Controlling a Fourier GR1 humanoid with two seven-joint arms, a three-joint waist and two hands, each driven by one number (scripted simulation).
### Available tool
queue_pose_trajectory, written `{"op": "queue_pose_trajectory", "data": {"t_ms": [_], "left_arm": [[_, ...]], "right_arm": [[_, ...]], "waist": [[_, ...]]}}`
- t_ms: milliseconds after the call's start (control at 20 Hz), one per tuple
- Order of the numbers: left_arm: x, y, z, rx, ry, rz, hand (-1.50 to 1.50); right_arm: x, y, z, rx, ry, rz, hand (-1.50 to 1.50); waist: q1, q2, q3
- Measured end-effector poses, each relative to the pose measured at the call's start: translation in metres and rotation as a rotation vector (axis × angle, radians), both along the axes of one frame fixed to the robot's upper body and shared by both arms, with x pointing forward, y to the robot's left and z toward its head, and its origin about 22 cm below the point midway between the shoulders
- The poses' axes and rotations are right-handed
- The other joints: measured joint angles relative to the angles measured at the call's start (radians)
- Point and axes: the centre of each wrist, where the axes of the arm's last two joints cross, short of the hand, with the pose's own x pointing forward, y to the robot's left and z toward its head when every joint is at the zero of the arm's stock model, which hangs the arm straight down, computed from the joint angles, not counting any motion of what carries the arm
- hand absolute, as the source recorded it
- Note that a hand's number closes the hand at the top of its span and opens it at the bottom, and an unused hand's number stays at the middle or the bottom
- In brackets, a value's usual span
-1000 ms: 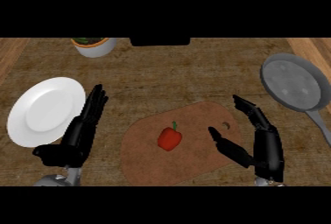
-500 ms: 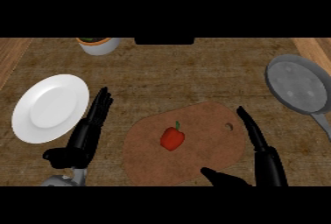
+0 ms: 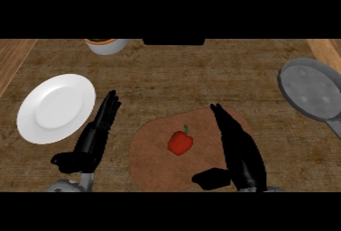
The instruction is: Pick the bell pepper from the cutting board and place it in the pan
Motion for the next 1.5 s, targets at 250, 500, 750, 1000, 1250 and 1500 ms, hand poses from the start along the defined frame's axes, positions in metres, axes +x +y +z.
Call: {"op": "queue_pose_trajectory", "data": {"t_ms": [250, 500, 750, 1000, 1250, 1500], "left_arm": [[0.000, 0.003, -0.006, -0.006, 0.001, 0.000, 0.00], [0.004, 0.001, 0.001, 0.001, -0.006, -0.002, 0.00], [0.004, 0.012, -0.007, -0.003, 0.007, 0.001, 0.00], [-0.004, 0.007, -0.011, -0.007, 0.006, 0.001, 0.00], [-0.002, 0.010, -0.006, -0.005, 0.000, 0.007, 0.00], [0.004, 0.010, -0.001, -0.009, 0.001, 0.003, 0.00]], "right_arm": [[0.021, 0.030, -0.006, -0.127, 0.135, 0.064, -1.50], [0.039, 0.053, -0.018, -0.195, 0.224, 0.082, -1.50], [0.044, 0.063, -0.029, -0.215, 0.267, 0.079, -1.50], [0.040, 0.068, -0.043, -0.226, 0.281, 0.062, -1.50], [0.053, 0.066, -0.048, -0.201, 0.272, 0.034, -1.50], [0.058, 0.067, -0.058, -0.192, 0.276, 0.025, -1.50]], "waist": [[0.000, 0.000, 0.001], [-0.005, -0.001, 0.002], [-0.010, -0.002, 0.002], [-0.011, -0.003, 0.002], [-0.011, -0.002, 0.002], [-0.011, -0.002, 0.002]]}}
